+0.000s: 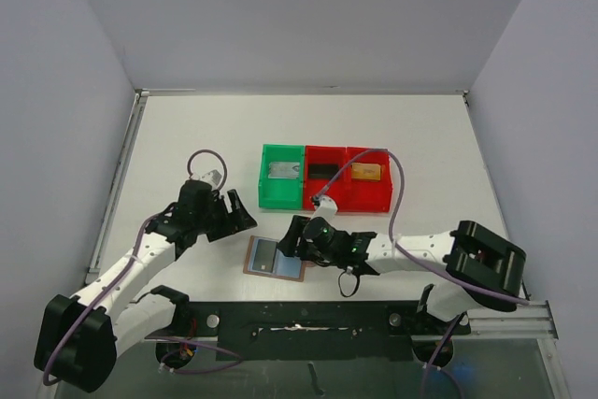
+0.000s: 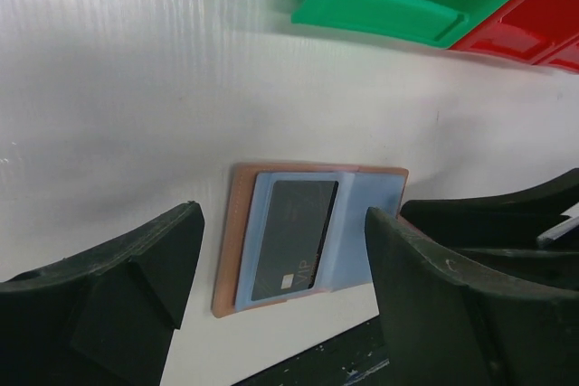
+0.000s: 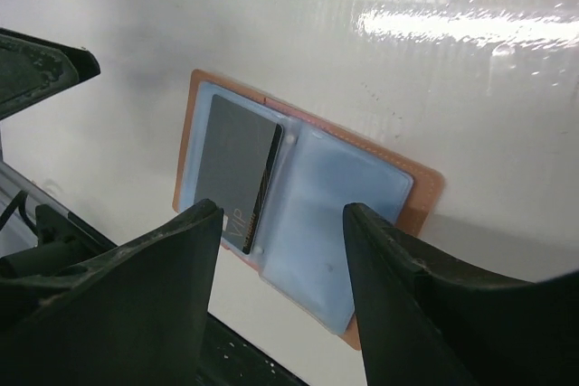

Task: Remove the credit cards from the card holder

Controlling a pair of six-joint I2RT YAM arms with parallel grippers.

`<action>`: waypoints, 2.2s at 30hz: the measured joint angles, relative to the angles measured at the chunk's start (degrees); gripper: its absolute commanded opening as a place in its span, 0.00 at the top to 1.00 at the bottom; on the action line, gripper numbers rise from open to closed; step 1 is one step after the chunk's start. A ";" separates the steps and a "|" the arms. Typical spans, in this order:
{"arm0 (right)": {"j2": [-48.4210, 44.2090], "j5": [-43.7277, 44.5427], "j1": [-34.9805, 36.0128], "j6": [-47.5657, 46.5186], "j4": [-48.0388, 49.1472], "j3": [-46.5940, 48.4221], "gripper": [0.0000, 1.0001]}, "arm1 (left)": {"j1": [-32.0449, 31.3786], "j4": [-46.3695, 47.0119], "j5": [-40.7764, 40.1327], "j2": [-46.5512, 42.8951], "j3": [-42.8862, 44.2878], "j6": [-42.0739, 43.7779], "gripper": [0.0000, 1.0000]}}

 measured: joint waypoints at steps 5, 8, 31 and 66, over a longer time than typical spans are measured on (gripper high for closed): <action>7.56 -0.63 1.62 2.62 -0.39 4.90 0.52 | -0.37 0.26 2.60 1.33 -1.62 -3.02 0.34; 8.57 -1.05 1.73 3.04 -0.24 6.05 0.54 | -0.46 0.33 3.32 1.31 -1.99 -4.04 0.37; 14.56 -11.80 -3.96 7.50 9.75 3.21 0.66 | -2.27 4.61 8.85 2.19 -6.73 -9.05 0.63; 16.48 -14.49 -4.33 6.51 8.85 5.35 0.73 | -10.99 5.68 2.99 7.30 -7.63 -9.22 0.71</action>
